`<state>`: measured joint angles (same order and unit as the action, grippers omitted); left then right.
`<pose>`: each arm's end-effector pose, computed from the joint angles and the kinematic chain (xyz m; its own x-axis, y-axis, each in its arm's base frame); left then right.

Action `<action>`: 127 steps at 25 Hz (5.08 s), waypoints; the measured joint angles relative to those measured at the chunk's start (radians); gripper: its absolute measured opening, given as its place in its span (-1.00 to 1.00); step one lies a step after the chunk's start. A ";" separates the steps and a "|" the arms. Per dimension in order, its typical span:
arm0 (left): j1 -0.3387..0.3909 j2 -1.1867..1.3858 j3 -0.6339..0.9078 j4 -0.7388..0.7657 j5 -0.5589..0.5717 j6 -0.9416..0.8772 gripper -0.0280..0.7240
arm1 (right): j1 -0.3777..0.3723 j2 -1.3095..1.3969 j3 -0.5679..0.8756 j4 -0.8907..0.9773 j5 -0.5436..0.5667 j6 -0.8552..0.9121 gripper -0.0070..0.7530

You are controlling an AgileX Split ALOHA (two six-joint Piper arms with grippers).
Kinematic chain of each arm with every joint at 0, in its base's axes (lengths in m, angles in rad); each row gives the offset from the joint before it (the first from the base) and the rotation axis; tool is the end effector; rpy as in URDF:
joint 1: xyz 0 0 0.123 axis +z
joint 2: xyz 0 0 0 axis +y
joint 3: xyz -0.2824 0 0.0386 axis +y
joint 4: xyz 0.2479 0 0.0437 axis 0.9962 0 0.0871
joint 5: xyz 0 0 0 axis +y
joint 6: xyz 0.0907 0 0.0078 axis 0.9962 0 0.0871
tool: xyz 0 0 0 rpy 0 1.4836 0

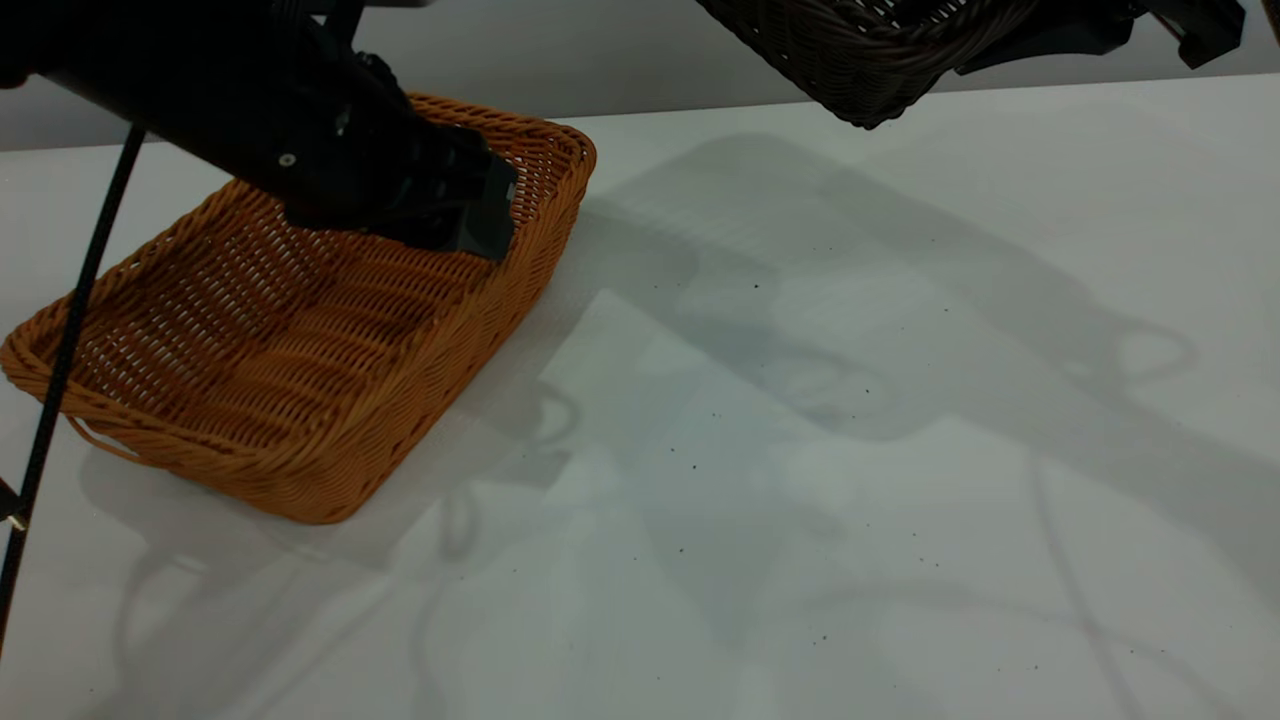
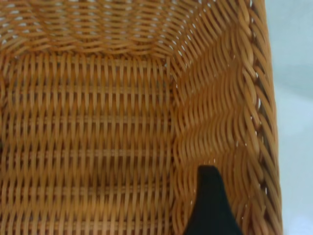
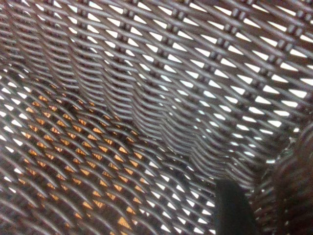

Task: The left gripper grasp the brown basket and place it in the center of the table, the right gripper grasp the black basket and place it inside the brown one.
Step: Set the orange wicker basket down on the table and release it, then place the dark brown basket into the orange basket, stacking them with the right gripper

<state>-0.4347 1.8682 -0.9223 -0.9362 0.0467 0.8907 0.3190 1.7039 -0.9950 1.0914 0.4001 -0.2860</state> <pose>0.3228 -0.1538 0.1357 -0.7219 0.2857 -0.6303 0.4104 0.9101 -0.0575 0.3233 0.1400 0.2074 -0.8573 0.4055 -0.3171 0.1086 0.7447 0.6585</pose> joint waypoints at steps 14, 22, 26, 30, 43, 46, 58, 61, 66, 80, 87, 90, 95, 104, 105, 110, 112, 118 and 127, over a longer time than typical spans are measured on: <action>-0.044 0.157 -0.044 0.003 -0.066 0.004 0.21 | 0.000 0.000 0.000 -0.002 0.001 -0.020 -0.20; -0.068 0.208 -0.044 0.005 -0.133 0.021 -0.37 | 0.000 0.000 0.000 -0.002 0.002 -0.024 -0.20; -0.068 0.209 -0.044 0.013 -0.114 0.091 -0.66 | 0.000 0.000 0.000 -0.002 -0.001 -0.029 -0.20; -0.067 0.208 -0.045 0.011 -0.012 0.224 -0.66 | -0.011 0.000 -0.009 -0.005 0.005 -0.068 -0.20; -0.184 0.179 -0.043 0.011 0.415 0.618 -0.65 | -0.185 0.000 -0.150 -0.144 0.267 -0.103 -0.20; -0.220 0.170 -0.043 0.011 0.406 0.667 -0.65 | -0.184 0.000 -0.150 -0.149 0.281 -0.103 -0.20; -0.228 0.168 -0.043 0.083 0.450 0.681 -0.65 | -0.184 0.000 -0.150 -0.140 0.276 -0.107 -0.20; -0.228 0.168 -0.043 0.078 0.460 0.675 -0.65 | -0.184 0.000 -0.150 -0.138 0.275 -0.107 -0.20; -0.228 0.168 -0.044 0.071 0.485 0.655 -0.65 | -0.184 0.000 -0.150 -0.138 0.275 -0.107 -0.20; -0.227 0.066 -0.043 0.054 0.504 0.540 0.66 | -0.184 0.000 -0.150 -0.143 0.288 -0.118 -0.20; -0.241 -0.143 -0.043 0.009 0.625 0.515 0.71 | -0.184 0.000 -0.151 -0.141 0.323 -0.147 -0.20; -0.266 -0.259 -0.043 0.006 0.643 0.504 0.71 | -0.181 0.009 -0.176 -0.153 0.383 -0.181 -0.20; -0.287 -0.475 -0.043 -0.003 0.572 0.479 0.71 | -0.168 0.048 -0.261 -0.185 0.511 -0.182 -0.20; -0.287 -0.813 -0.043 -0.021 0.309 0.382 0.71 | -0.028 0.150 -0.407 -0.319 0.752 -0.176 -0.20; -0.287 -0.834 -0.043 -0.033 0.296 0.382 0.71 | -0.006 0.159 -0.410 -0.341 0.763 -0.166 -0.20; -0.287 -0.858 -0.043 -0.036 0.291 0.382 0.71 | 0.057 0.200 -0.419 -0.368 0.745 -0.130 -0.20; -0.287 -0.856 -0.043 -0.032 0.291 0.382 0.71 | 0.061 0.220 -0.419 -0.387 0.742 -0.102 -0.20; -0.286 -0.856 -0.043 -0.026 0.291 0.385 0.71 | 0.061 0.279 -0.419 -0.454 0.751 -0.038 -0.20; -0.286 -0.855 -0.043 -0.020 0.291 0.388 0.71 | 0.067 0.306 -0.416 -0.474 0.793 -0.004 -0.20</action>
<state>-0.7208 1.0129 -0.9653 -0.9565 0.3374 1.2785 0.3863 2.0101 -1.4110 0.6176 1.1931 -0.2904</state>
